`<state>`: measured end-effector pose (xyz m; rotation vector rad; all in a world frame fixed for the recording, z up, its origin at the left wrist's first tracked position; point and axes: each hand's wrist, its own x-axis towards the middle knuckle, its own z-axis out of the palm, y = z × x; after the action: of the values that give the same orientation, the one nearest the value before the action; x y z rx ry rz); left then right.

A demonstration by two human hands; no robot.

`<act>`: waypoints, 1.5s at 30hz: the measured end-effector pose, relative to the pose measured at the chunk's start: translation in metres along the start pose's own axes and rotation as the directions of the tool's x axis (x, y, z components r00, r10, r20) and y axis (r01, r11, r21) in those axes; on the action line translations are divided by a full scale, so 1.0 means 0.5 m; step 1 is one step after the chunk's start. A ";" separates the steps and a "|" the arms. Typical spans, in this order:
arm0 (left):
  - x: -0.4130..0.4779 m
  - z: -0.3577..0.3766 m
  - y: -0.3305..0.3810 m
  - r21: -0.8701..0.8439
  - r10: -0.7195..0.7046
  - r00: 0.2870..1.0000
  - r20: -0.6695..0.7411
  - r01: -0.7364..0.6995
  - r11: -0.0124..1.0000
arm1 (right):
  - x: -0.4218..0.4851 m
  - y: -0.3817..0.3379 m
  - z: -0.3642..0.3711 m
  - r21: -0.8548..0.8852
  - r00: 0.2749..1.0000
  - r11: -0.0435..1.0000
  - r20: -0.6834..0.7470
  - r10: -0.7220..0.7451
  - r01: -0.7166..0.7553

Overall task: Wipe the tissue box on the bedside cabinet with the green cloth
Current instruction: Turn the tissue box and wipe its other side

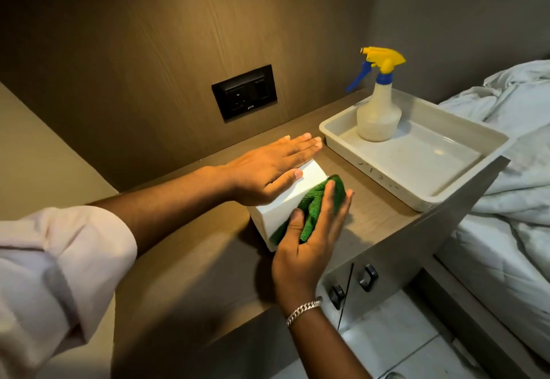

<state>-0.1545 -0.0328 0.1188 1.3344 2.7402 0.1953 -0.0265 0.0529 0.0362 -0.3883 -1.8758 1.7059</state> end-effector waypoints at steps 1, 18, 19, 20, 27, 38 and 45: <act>-0.001 -0.001 0.002 0.002 -0.008 1.000 0.006 0.008 1.000 | -0.003 -0.001 0.000 0.015 0.998 0.998 -0.009 0.067 -0.067; -0.055 -0.005 0.062 -0.112 -0.356 0.837 -0.416 0.341 0.933 | 0.074 -0.102 -0.274 0.157 0.803 0.981 0.596 -0.004 -0.111; -0.059 0.004 0.069 -0.173 -0.400 0.775 -0.489 0.363 0.916 | 0.130 -0.101 -0.293 0.138 0.808 0.990 0.587 -0.059 -0.028; -0.061 0.014 0.077 -0.238 -0.446 0.706 -0.551 0.379 0.894 | 0.192 -0.100 -0.306 0.104 0.804 0.993 0.583 -0.113 0.064; -0.071 0.058 0.142 -0.462 -0.646 0.425 -0.634 0.462 0.757 | 0.549 -0.016 -0.294 -0.220 0.488 0.718 0.853 -0.187 0.660; -0.004 0.153 0.329 -0.585 -0.754 0.026 -0.657 0.614 0.530 | 0.661 0.068 -0.229 -0.266 0.056 0.591 0.935 0.349 0.762; 0.137 0.182 0.425 -0.903 -0.851 -0.304 -0.428 0.186 0.388 | 0.538 -0.055 -0.044 0.019 0.002 1.000 1.000 -0.019 -0.020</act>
<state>-0.0191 0.1578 0.0597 -1.1309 3.0562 2.2911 -0.2234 0.2192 0.1212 1.3726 -2.6870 2.2008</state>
